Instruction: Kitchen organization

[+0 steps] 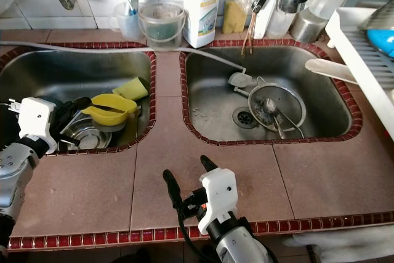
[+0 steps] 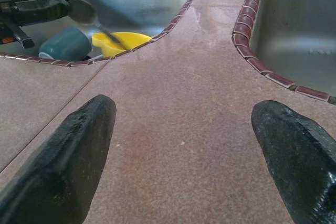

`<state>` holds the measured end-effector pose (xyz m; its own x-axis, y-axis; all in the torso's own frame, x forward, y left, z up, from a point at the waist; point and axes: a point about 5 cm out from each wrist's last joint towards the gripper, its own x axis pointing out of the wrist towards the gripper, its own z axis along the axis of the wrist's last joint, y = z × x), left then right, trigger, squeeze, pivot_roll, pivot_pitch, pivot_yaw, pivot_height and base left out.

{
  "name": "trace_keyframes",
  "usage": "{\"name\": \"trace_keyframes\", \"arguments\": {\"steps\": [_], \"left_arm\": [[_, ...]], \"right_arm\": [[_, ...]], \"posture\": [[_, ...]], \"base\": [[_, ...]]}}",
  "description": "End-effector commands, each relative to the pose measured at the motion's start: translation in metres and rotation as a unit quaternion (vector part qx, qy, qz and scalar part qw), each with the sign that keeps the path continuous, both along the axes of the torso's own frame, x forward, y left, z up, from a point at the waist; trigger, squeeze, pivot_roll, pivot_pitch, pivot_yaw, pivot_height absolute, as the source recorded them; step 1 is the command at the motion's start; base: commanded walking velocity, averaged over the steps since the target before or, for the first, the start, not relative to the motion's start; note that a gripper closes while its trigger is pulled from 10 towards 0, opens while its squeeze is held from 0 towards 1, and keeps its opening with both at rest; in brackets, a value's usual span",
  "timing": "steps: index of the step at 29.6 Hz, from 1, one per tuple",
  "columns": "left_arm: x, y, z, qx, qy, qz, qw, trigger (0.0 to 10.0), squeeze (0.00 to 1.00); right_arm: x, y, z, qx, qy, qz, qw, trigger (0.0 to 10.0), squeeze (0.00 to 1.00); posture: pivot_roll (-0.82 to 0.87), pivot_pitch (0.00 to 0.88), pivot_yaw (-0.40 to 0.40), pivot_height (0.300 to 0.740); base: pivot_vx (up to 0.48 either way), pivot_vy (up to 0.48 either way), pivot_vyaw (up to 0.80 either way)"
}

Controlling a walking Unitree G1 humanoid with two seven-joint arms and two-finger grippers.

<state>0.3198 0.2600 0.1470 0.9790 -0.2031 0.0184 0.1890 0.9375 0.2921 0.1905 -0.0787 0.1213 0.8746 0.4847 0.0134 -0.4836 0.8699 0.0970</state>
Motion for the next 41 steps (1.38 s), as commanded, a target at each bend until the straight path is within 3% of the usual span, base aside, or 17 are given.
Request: {"name": "trace_keyframes", "arguments": {"steps": [1,21,25,35,36,41], "left_arm": [[-0.005,0.006,0.001,0.006,0.003,0.002,1.000,10.0,1.00],[-0.005,0.002,0.012,-0.018,-0.008,-0.011,1.000,10.0,1.00],[-0.005,-0.003,0.024,-0.055,-0.040,-0.015,0.998,10.0,1.00],[-0.004,-0.010,0.033,-0.092,-0.076,0.017,0.993,10.0,1.00],[-0.004,-0.011,0.032,-0.093,-0.076,0.018,0.993,10.0,0.00],[-0.003,-0.016,0.027,-0.109,-0.077,0.030,0.991,10.0,0.00]], "right_arm": [[-0.004,0.002,0.004,0.007,0.001,0.001,1.000,10.0,0.00],[0.000,0.002,0.004,0.008,-0.001,-0.005,1.000,10.0,0.00],[0.013,-0.002,0.007,0.007,-0.021,-0.023,0.999,10.0,0.00],[0.042,-0.004,0.012,-0.002,-0.057,-0.031,0.998,10.0,0.00],[0.045,-0.005,0.012,-0.003,-0.061,-0.035,0.998,10.0,0.00],[0.063,-0.009,0.013,-0.007,-0.077,-0.054,0.996,10.0,0.00]], "posture": [[-0.12,0.260,0.003,0.740],[-0.11,0.256,0.002,0.740],[-0.10,0.219,-0.006,0.740],[-0.07,0.124,-0.027,0.740],[-0.07,0.109,-0.029,0.740],[-0.06,0.057,-0.039,0.740]], "base": [[0.000,0.000,0.00],[0.000,0.000,0.00],[0.000,0.000,0.00],[0.000,0.000,0.00],[0.000,0.000,0.00],[0.000,0.000,0.00]]}}
